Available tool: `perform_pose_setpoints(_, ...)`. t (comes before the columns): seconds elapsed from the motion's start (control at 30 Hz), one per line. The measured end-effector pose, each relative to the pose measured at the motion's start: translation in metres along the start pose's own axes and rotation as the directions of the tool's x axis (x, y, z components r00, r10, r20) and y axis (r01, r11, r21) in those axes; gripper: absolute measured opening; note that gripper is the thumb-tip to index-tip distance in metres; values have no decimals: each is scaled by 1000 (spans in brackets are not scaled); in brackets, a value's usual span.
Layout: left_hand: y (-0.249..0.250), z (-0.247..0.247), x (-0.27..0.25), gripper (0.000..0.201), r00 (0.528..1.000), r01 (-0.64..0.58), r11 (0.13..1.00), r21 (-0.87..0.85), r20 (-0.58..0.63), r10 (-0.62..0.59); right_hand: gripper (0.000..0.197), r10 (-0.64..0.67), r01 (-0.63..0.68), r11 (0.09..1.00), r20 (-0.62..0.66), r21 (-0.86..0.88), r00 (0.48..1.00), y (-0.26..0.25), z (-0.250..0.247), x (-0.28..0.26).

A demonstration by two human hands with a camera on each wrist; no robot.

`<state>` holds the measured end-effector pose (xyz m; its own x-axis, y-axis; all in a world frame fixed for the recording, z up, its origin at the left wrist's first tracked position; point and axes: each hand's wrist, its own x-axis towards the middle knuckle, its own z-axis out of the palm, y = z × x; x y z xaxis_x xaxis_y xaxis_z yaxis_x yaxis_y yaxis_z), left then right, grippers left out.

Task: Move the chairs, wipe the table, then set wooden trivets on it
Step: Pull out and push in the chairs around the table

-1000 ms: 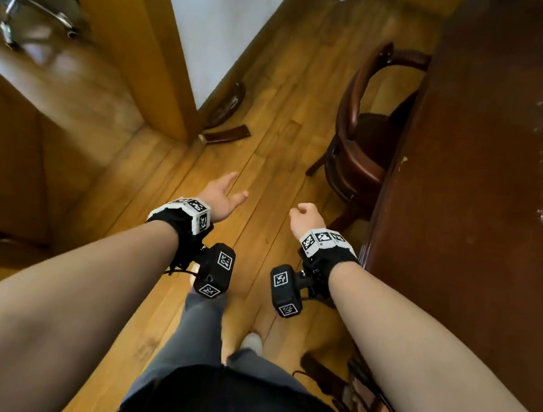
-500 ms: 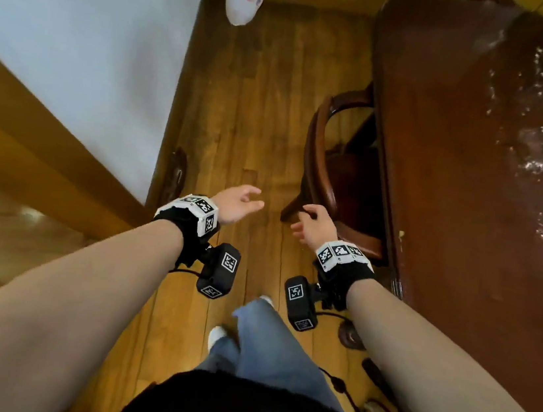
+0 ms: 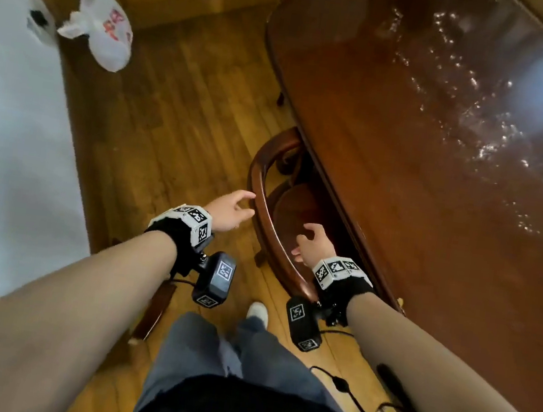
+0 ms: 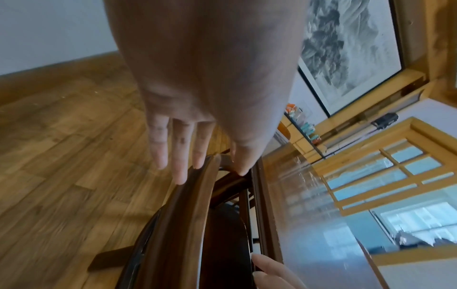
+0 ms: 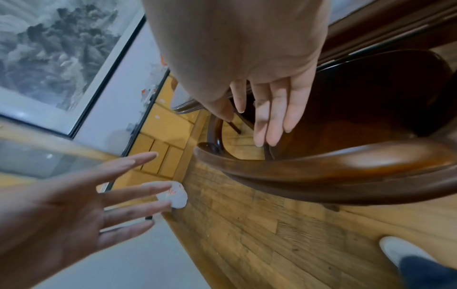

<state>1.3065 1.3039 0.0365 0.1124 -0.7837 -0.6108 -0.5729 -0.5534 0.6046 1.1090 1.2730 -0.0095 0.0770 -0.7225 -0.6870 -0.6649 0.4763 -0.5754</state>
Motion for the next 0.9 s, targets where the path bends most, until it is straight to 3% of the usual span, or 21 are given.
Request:
perform_pose_setpoints(0.1, 9, -12, 38, 44, 995, -15, 995, 100, 98, 5, 42, 106, -107, 993, 33, 38, 994, -12, -2, 12)
perform_pose_setpoints(0.3, 7, -17, 110, 46, 974, -47, 948, 316, 224, -26, 39, 321, -286, 924, -109, 252, 941, -19, 9, 35)
perform_pose_setpoints(0.4, 2, -17, 128, 44, 965, -96, 896, 434, 260, -23, 36, 443, -352, 857, -187, 377, 877, -15, 19, 29)
perform_pose_setpoints(0.53, -4, -15, 147, 48, 921, -153, 882, 445, 387, -35, 15, 599, -443, 709, -137, 549, 789, 2, 47, 14)
perform_pose_setpoints(0.6, -9, -13, 157, 48, 906, -180, 865, 468, 420, -39, 20, 659, -473, 634, -107, 612, 745, 7, 68, 12)
perform_pose_setpoints(0.7, -9, -14, 167, 40, 904, -254, 829, 498, 427, 20, 30, 730, -472, 567, -147, 675, 667, 3, 96, 17)
perform_pose_setpoints(0.8, -3, -26, 182, 42, 900, -327, 772, 545, 429, 78, 42, 751, -444, 559, -200, 701, 629, -17, 113, 23)
perform_pose_setpoints(0.9, 4, -39, 190, 45, 894, -385, 728, 567, 426, 140, 35, 754, -360, 549, -260, 754, 603, -27, 126, 29)
